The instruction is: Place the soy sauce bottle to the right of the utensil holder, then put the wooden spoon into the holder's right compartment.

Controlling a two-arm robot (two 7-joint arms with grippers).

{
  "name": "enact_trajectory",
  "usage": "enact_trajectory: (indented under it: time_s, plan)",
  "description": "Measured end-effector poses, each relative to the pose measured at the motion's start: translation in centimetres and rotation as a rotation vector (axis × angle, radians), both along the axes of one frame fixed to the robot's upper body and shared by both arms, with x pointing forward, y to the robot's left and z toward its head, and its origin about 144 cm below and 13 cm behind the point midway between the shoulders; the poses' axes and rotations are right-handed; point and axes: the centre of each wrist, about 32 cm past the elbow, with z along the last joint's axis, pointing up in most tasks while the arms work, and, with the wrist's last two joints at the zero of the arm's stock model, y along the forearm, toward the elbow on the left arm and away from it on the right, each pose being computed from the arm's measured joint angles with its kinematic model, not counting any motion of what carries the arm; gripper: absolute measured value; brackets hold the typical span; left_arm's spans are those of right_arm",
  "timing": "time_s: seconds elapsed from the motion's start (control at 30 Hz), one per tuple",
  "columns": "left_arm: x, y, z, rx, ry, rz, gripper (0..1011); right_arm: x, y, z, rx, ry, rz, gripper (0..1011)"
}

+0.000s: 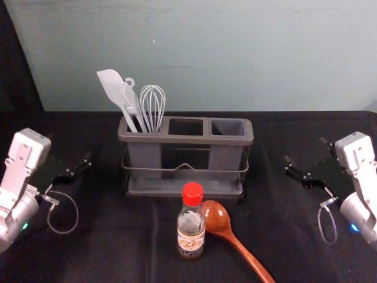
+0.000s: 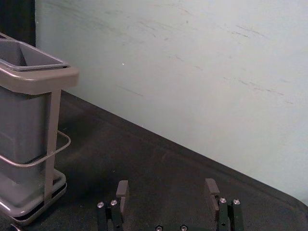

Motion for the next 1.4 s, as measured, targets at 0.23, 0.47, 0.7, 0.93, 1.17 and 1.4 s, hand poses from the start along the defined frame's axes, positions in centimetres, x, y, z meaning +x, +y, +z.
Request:
enact_trajectory:
  time_s: [0.23, 0.47, 0.7, 0.93, 1.17, 1.4]
  plan:
    - [0.0, 0.0, 0.0, 0.000, 0.000, 0.000, 1012, 0.0, 0.0, 0.0, 0.000, 0.000, 0.000, 1003]
    - [0.0, 0.0, 0.0, 0.000, 0.000, 0.000, 1011, 0.0, 0.0, 0.0, 0.000, 0.000, 0.000, 1002]
    - [0.0, 0.0, 0.0, 0.000, 0.000, 0.000, 1011, 0.0, -0.1, 0.1, 0.001, -0.006, 0.002, 1002]
    - [0.0, 0.0, 0.0, 0.000, 0.000, 0.000, 1011, -0.6, -0.7, 0.9, -0.004, -0.048, 0.010, 1002]
    - [0.0, 0.0, 0.0, 0.000, 0.000, 0.000, 1012, -2.8, -1.7, 1.5, 0.020, -0.081, 0.035, 1002]
    - [0.0, 0.0, 0.0, 0.000, 0.000, 0.000, 1011, -6.5, -2.8, 1.8, 0.070, -0.083, 0.186, 1003]
